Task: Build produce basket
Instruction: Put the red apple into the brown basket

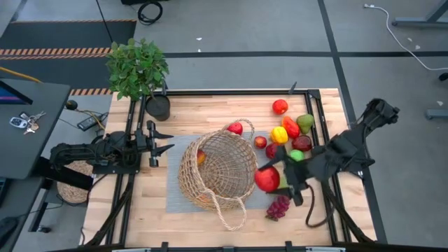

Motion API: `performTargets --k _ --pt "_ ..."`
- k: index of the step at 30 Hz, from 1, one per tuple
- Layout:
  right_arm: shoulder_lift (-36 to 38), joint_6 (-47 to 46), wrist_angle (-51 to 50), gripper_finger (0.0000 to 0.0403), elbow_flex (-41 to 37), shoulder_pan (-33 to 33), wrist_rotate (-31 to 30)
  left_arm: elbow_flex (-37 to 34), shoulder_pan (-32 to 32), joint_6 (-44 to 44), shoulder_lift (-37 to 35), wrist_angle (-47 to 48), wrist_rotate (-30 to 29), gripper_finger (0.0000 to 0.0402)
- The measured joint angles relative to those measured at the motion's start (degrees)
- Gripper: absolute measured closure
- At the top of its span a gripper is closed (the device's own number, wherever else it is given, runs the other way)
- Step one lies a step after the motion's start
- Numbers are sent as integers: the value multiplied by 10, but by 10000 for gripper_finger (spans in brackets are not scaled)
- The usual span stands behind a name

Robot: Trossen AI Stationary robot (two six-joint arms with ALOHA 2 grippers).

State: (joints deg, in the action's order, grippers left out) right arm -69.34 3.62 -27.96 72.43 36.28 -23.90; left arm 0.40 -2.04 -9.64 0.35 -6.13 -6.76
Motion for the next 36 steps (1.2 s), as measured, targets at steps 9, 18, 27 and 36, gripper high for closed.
performTargets --k 9,18,27,36 --pt "-1 26 69 52 34 -35 19 0 0 0 0 0 0 241" --pt "-10 51 65 52 33 -50 38 0 0 0 0 0 0 241" --pt "-10 282 23 51 33 -12 -12 0 0 0 0 0 0 241" --pt "-33 588 21 52 33 75 -207 0 0 0 0 0 0 241"
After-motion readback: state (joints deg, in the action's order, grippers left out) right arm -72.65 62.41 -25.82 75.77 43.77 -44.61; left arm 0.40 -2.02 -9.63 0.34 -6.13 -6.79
